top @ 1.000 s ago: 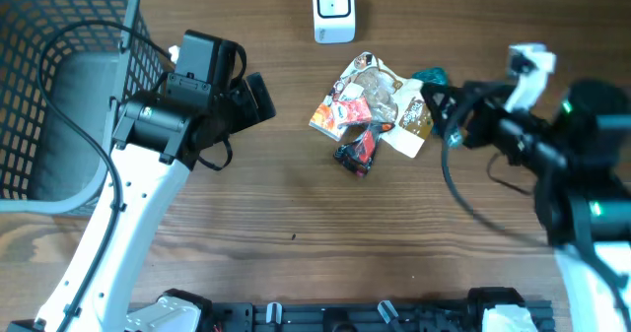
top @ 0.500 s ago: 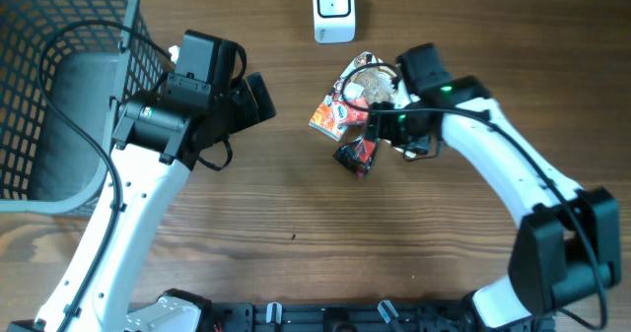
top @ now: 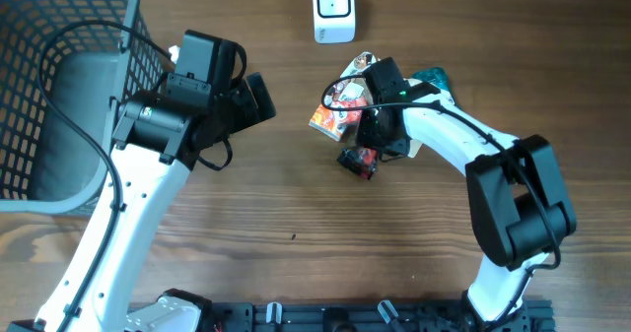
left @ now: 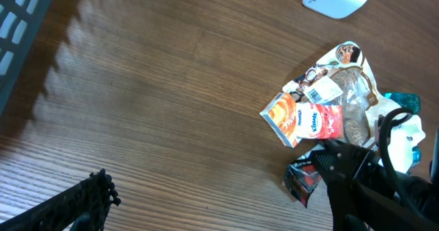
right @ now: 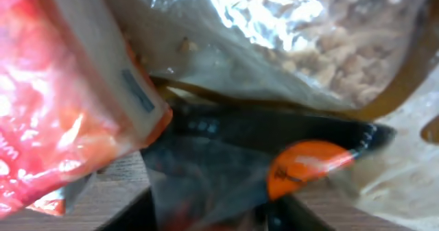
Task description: Scan the item barcode
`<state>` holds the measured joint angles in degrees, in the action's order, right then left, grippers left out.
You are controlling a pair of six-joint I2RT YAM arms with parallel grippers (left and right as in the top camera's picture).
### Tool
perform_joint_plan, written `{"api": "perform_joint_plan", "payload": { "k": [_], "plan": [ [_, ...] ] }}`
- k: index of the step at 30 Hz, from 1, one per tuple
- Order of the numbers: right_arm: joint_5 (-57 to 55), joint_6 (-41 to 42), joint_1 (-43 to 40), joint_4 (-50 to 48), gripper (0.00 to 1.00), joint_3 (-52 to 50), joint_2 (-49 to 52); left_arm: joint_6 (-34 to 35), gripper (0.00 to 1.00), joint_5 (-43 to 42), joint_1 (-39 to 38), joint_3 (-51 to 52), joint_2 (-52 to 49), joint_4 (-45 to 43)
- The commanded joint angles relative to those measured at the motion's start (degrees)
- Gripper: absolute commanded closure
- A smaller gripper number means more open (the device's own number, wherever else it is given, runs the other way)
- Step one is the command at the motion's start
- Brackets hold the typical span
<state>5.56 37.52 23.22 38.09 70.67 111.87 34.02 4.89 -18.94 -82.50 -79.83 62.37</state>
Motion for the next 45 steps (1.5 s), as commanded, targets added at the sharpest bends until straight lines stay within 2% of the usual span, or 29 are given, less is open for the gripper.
{"api": "perform_joint_plan", "payload": {
  "k": [1,4,5,8,12,13,20,23,27,31,36,38,42,45],
  "plan": [
    [-2.2,0.0,0.2,-0.2,0.66,1.0,0.9,1.0,0.00,1.0,0.5,0.0,0.2,-0.1],
    [-2.1,-0.6,-0.2,1.0,0.65,1.6,0.0,1.0,0.00,1.0,0.5,0.0,0.2,-0.1],
    [-2.1,-2.0,-0.2,1.5,0.70,1.8,-0.6,1.0,0.00,1.0,0.5,0.0,0.2,-0.1],
    [-2.1,-7.0,-0.2,4.4,0.95,3.7,-1.7,1.0,0.00,1.0,0.5,0.0,0.2,-0.1],
    [-2.1,-9.9,-0.4,11.2,0.95,7.5,-2.9,1.0,0.00,1.0,0.5,0.0,0.2,0.0],
    [-2.2,-12.7,-0.4,12.2,0.95,8.2,-3.8,1.0,0.00,1.0,0.5,0.0,0.2,0.0],
    [-2.6,-18.1,-1.3,11.3,0.95,12.5,-9.1,1.0,0.00,1.0,0.5,0.0,0.2,0.1],
    [-3.7,-21.1,-1.4,1.5,0.95,16.2,-9.1,1.0,0.00,1.0,0.5,0.0,0.2,0.0],
    [-4.6,-23.7,-1.4,-21.7,0.95,16.8,-8.9,1.0,0.00,1.0,0.5,0.0,0.2,0.0],
    [-7.3,-24.1,-1.4,-37.2,0.96,17.3,-4.1,1.0,0.00,1.0,0.5,0.0,0.2,0.0],
    [-7.3,-30.0,-1.3,-41.8,0.95,27.7,10.9,1.0,0.00,1.0,0.5,0.0,0.2,0.0],
    [-10.2,-33.1,-1.3,-45.4,0.95,28.5,15.3,1.0,0.00,1.0,0.5,0.0,0.2,0.0],
    [-11.9,-50.3,-1.3,-52.3,0.96,28.4,19.6,1.0,0.00,1.0,0.5,0.0,0.2,0.0],
    [-13.7,-52.7,-1.3,-52.9,0.95,28.4,19.6,1.0,0.00,1.0,0.5,0.0,0.2,0.0]
  ]
}}
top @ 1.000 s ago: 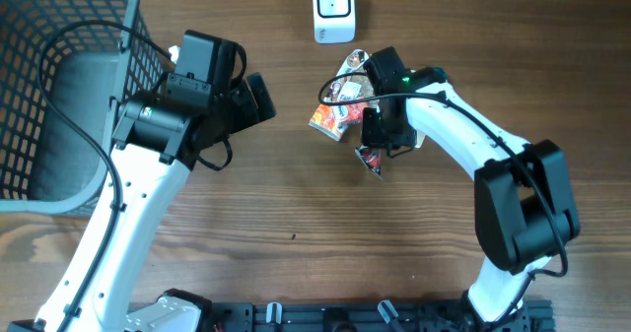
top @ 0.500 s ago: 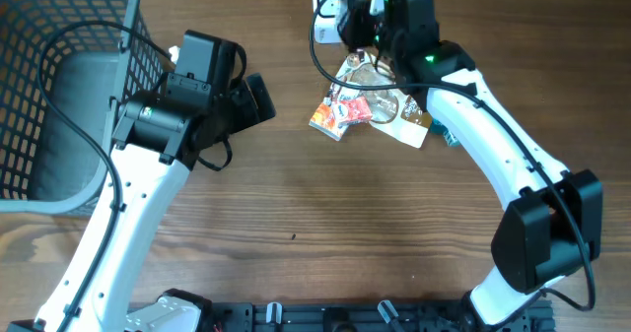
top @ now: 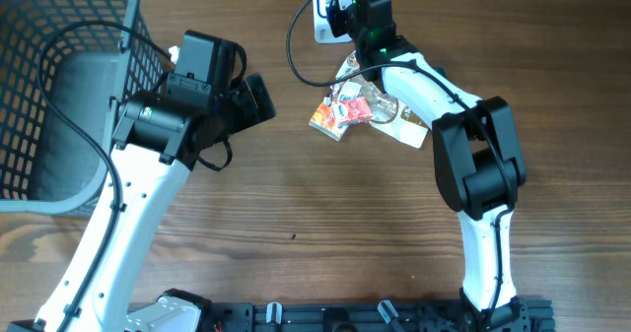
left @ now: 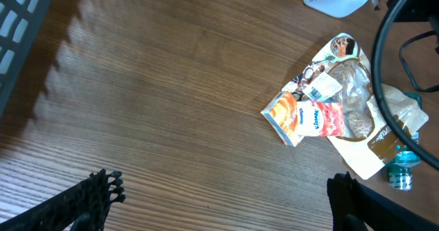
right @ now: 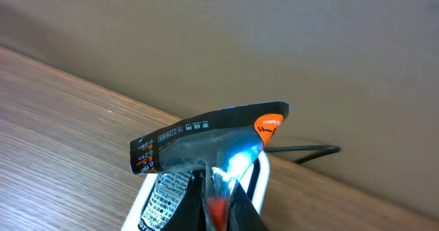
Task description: Scan the item barcode
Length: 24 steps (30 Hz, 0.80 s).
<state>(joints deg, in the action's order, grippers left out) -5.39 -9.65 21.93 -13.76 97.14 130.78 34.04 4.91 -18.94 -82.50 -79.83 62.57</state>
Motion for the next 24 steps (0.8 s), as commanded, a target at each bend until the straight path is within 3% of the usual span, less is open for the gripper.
{"api": "perform_joint_plan", "payload": {
  "k": [1,4,7,11,17,24],
  "plan": [
    [-2.8,-5.5,0.0,-1.2,0.95,2.0,0.7,1.0,0.00,1.0,0.5,0.0,0.2,-0.2],
    [-4.5,-2.1,0.0,-1.7,0.95,2.0,0.5,1.0,0.00,1.0,0.5,0.0,0.2,-0.2],
    [-16.9,5.2,-1.0,-2.0,0.95,2.0,-3.3,1.0,0.00,1.0,0.5,0.0,0.2,-0.2],
    [-25.9,5.5,-8.0,6.4,0.95,2.0,-9.7,1.0,0.00,1.0,0.5,0.0,0.2,-0.2],
    [-23.1,15.3,-32.3,32.4,0.95,1.6,-12.0,1.0,0.00,1.0,0.5,0.0,0.2,-0.2],
    [-15.5,15.9,-57.3,36.9,0.95,-0.3,-10.6,1.0,0.00,1.0,0.5,0.0,0.2,-0.2]
  ]
}}
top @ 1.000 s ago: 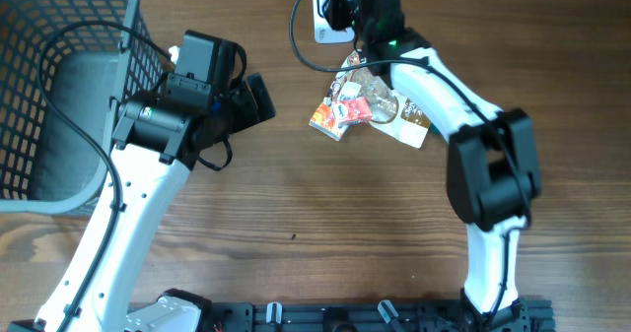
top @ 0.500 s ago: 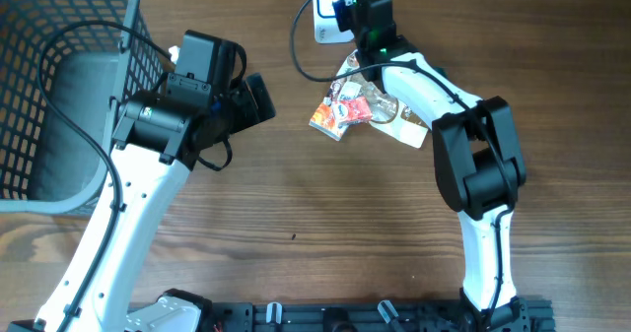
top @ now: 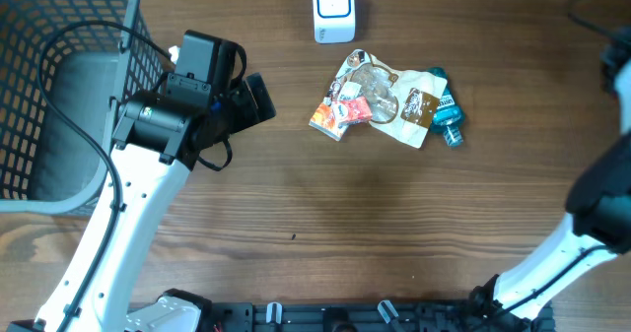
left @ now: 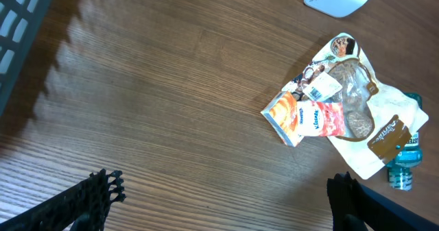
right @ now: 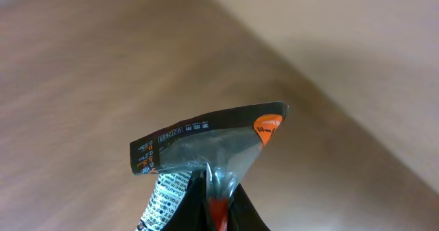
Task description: Scan the item barcode
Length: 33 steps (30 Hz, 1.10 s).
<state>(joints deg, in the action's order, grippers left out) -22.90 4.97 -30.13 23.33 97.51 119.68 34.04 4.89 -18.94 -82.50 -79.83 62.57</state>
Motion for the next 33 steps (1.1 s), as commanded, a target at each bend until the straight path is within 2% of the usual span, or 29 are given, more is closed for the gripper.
{"api": "perform_joint_plan", "payload": {
  "k": [1,3,5,6,7,8,10,12,14,15,16,17,19,25,27,33],
  "plan": [
    [2.2,1.2,-8.0,-0.3,0.95,-0.6,1.0,1.0,0.00,1.0,0.5,0.0,0.2,-0.2],
    [6.9,1.0,-12.5,-1.0,0.79,-0.6,2.8,1.0,0.00,1.0,0.5,0.0,0.2,-0.2],
    [11.9,1.2,-14.2,-1.0,0.73,-0.6,4.5,1.0,0.00,1.0,0.5,0.0,0.2,-0.2],
    [13.2,1.2,-14.2,-0.9,0.64,-0.6,4.7,1.0,0.00,1.0,0.4,0.0,0.2,-0.2],
    [13.6,1.2,-13.5,-0.7,0.47,-0.6,4.7,1.0,0.00,1.0,0.4,0.0,0.2,-0.2],
    [13.9,1.1,-12.8,-0.4,0.39,-0.6,4.4,1.0,0.00,1.0,0.4,0.0,0.2,-0.2],
    [21.0,0.6,-10.5,0.5,0.38,-0.6,3.3,1.0,0.00,1.0,0.4,0.0,0.2,-0.2],
    [42.7,0.0,-7.4,0.6,0.37,-0.6,1.0,1.0,0.00,1.0,0.4,0.0,0.2,-0.2],
    [59.6,1.9,-3.2,-1.8,0.34,-0.6,0.0,1.0,0.00,1.0,0.4,0.0,0.2,-0.2],
    [63.7,3.0,-0.1,-1.6,0.33,-0.6,0.0,1.0,0.00,1.0,0.4,0.0,0.2,-0.2],
    [64.6,2.9,2.7,-0.6,0.31,-0.6,0.0,1.0,0.00,1.0,0.4,0.0,0.2,-0.2],
    [64.5,2.3,7.6,1.6,0.19,-0.6,0.0,1.0,0.00,1.0,0.4,0.0,0.2,-0.2],
    [63.8,-2.5,14.1,3.2,0.14,-0.6,0.1,1.0,0.00,1.0,0.4,0.0,0.2,-0.1],
    [42.6,-19.6,33.4,4.4,0.13,-0.6,0.2,1.0,0.00,1.0,0.4,0.0,0.2,-0.2],
    [39.0,-20.9,35.8,4.3,0.10,-0.6,1.1,1.0,0.00,1.0,0.4,0.0,0.2,-0.2],
    [50.6,-21.8,36.1,4.4,0.10,-0.6,9.6,1.0,0.00,1.0,0.4,0.0,0.2,-0.2]
  ]
}}
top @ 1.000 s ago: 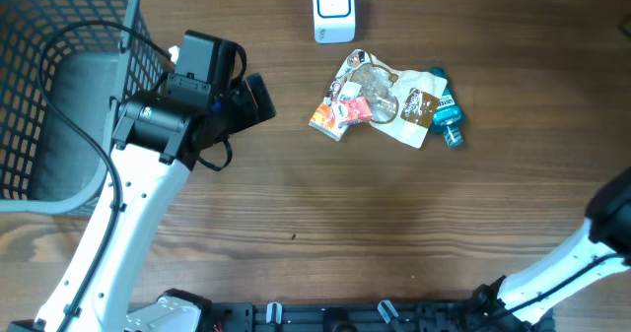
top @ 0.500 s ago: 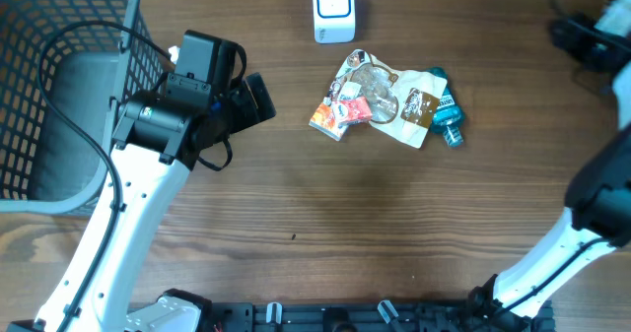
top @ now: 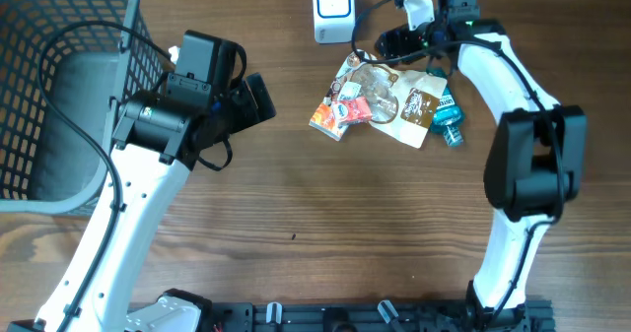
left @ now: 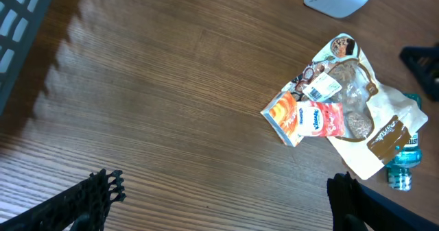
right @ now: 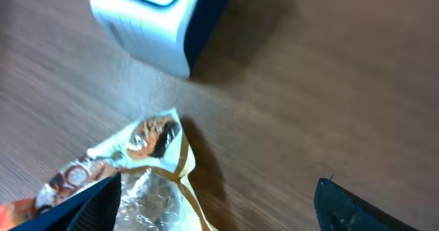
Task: Scan the item barcode
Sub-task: 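Reach the right gripper back to the pile and grasp the red Kleenex pack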
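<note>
The white scanner [top: 333, 9] stands at the table's far edge and shows in the right wrist view as the scanner [right: 158, 18]. In front of it lies a pile: an orange-red packet [top: 335, 113], a clear snack bag [top: 380, 88] and a blue bottle [top: 447, 115]. My right gripper [top: 392, 42] is open and empty, just right of the scanner, over the far end of the clear bag [right: 147, 183]. My left gripper [top: 258, 98] is open over bare wood, left of the pile. No dark packet with an orange tag is in view.
A grey wire basket [top: 59, 86] fills the far left corner, behind my left arm. The right arm's cable loops near the scanner. In the left wrist view the pile lies to the right, led by the orange-red packet [left: 302, 118].
My right gripper was shut on the dark orange-tagged packet, with the arm at the overhead view's far right edge. Now it is open and empty beside the scanner. The left arm has not moved.
My right gripper was down in the pile at the dark packet. Then it held that packet up at the scanner. Then the arm was far to the right, still holding it. Now the gripper is back over the pile without the packet.
</note>
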`<state>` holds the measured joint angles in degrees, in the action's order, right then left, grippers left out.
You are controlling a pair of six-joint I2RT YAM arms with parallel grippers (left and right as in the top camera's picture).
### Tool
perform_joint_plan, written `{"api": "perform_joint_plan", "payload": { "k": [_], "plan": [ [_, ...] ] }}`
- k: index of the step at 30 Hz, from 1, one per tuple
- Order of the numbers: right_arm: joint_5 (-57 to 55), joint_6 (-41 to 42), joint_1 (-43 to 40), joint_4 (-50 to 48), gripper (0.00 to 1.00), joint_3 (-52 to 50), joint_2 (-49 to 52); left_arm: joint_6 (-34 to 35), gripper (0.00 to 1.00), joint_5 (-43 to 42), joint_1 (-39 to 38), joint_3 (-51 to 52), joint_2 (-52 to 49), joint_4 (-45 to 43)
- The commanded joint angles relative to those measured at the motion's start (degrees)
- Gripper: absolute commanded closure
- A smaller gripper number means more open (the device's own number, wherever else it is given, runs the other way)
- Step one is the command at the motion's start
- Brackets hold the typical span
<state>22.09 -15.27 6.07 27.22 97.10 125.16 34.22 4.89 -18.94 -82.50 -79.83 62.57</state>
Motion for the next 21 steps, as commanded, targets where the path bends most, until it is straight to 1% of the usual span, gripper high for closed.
{"api": "perform_joint_plan", "payload": {
  "k": [1,3,5,7,8,10,12,14,15,16,17,18,19,21],
  "plan": [
    [6.3,-1.8,-0.1,0.8,0.11,-0.2,4.9,0.8,0.00,1.0,0.4,0.0,0.2,-0.2],
    [6.5,-2.8,-0.1,2.0,0.17,-0.2,6.4,0.8,0.00,1.0,0.4,0.0,0.2,-0.2],
    [6.7,-2.7,-0.1,4.2,0.19,-0.3,7.2,0.8,0.00,1.0,0.4,0.0,0.2,-0.2],
    [6.8,-2.8,-0.1,6.8,0.26,-0.3,7.3,0.8,0.00,1.0,0.4,0.0,0.2,-0.2],
    [6.8,-3.2,-0.1,7.9,0.27,-0.3,7.3,0.8,0.00,1.0,0.4,0.0,0.2,-0.2],
    [8.3,-7.8,-0.1,11.0,0.27,-0.3,7.3,0.8,0.00,1.0,0.4,0.0,0.2,-0.2],
    [8.5,-10.1,-0.1,13.7,0.27,-0.3,7.3,0.8,0.00,1.0,0.4,0.0,0.2,-0.2],
    [11.3,-14.3,-0.1,16.4,0.27,-0.3,7.3,0.8,0.00,1.0,0.4,0.0,0.2,-0.2],
    [11.5,-14.6,-0.1,16.7,0.29,-0.3,7.3,0.8,0.00,1.0,0.4,0.0,0.2,-0.2],
    [11.5,-14.5,-0.1,16.7,0.42,-0.3,7.3,0.8,0.00,1.0,0.4,0.0,0.2,-0.2],
    [11.5,-14.3,-0.1,16.6,0.70,-0.3,7.3,0.8,0.00,1.0,0.4,0.0,0.2,-0.2],
    [11.5,-13.7,-0.1,16.4,0.84,-0.3,7.3,0.8,0.00,1.0,0.4,0.0,0.2,-0.2],
    [11.5,-10.9,-0.1,15.9,0.95,-0.1,7.3,0.8,0.00,1.0,0.4,0.0,0.2,-0.2],
    [11.5,-6.4,-0.2,15.9,0.95,1.9,7.1,0.8,0.00,1.0,0.4,0.0,0.2,-0.2]
  ]
}}
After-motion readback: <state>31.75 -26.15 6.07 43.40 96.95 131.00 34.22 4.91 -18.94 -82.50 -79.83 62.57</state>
